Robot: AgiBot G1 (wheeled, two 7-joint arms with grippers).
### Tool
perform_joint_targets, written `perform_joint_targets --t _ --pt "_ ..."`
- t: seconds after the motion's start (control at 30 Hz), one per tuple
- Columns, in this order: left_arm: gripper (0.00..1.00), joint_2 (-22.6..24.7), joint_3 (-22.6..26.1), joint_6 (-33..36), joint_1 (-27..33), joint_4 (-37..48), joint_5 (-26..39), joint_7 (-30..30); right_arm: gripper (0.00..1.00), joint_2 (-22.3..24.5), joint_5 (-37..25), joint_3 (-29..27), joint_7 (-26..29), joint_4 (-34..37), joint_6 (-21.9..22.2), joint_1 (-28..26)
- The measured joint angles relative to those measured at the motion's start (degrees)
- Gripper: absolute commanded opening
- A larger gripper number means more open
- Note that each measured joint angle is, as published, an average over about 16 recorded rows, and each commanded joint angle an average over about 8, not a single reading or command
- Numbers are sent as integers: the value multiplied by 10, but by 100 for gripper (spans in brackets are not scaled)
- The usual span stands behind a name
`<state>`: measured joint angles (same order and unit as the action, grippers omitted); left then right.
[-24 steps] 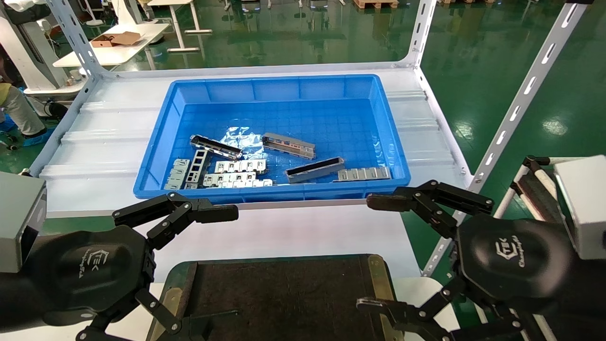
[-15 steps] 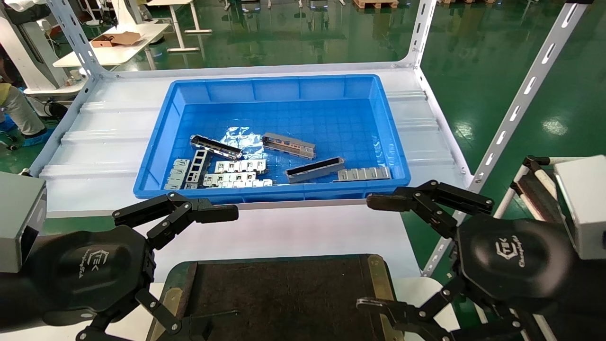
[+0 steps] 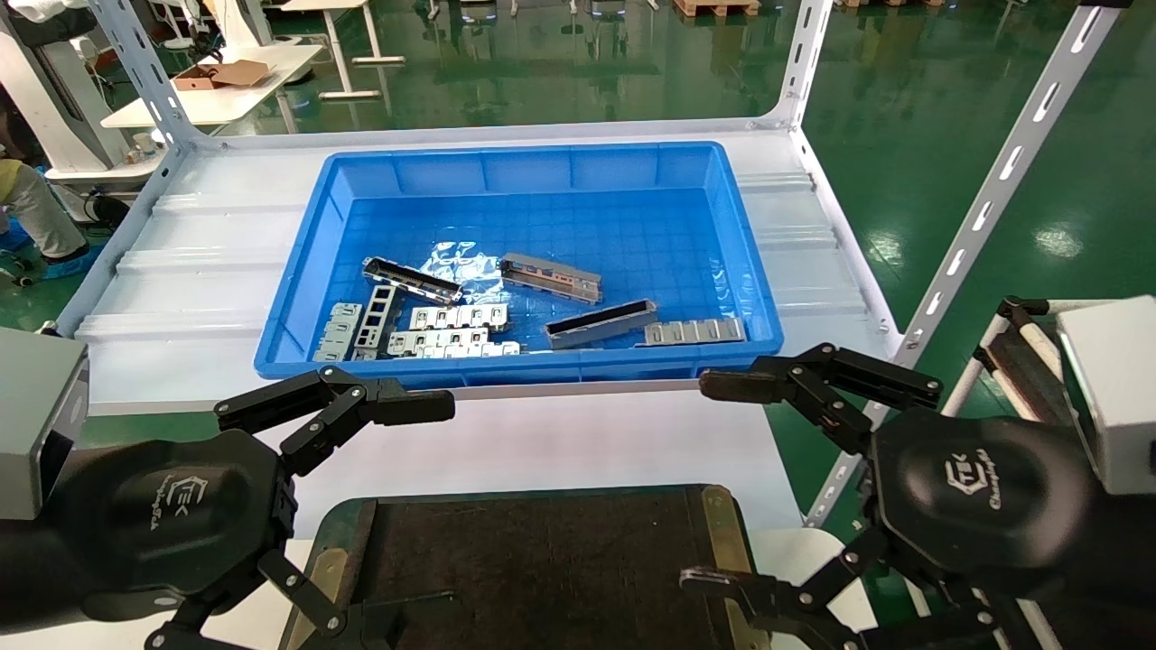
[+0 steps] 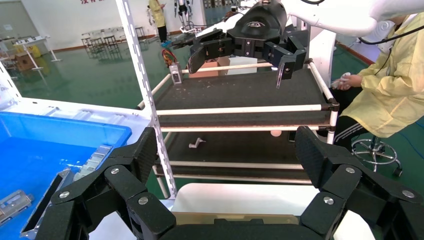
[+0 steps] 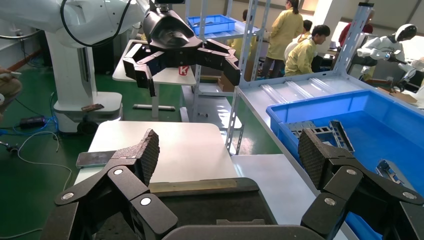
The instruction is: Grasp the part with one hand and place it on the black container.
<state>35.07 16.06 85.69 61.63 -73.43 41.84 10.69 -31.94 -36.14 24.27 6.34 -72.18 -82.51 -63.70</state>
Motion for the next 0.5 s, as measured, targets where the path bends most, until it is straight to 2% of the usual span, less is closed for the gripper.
perform_joint_targets --t 0.5 --pt "100 0 0 0 0 0 0 0 100 0 0 0 0 0 0 0"
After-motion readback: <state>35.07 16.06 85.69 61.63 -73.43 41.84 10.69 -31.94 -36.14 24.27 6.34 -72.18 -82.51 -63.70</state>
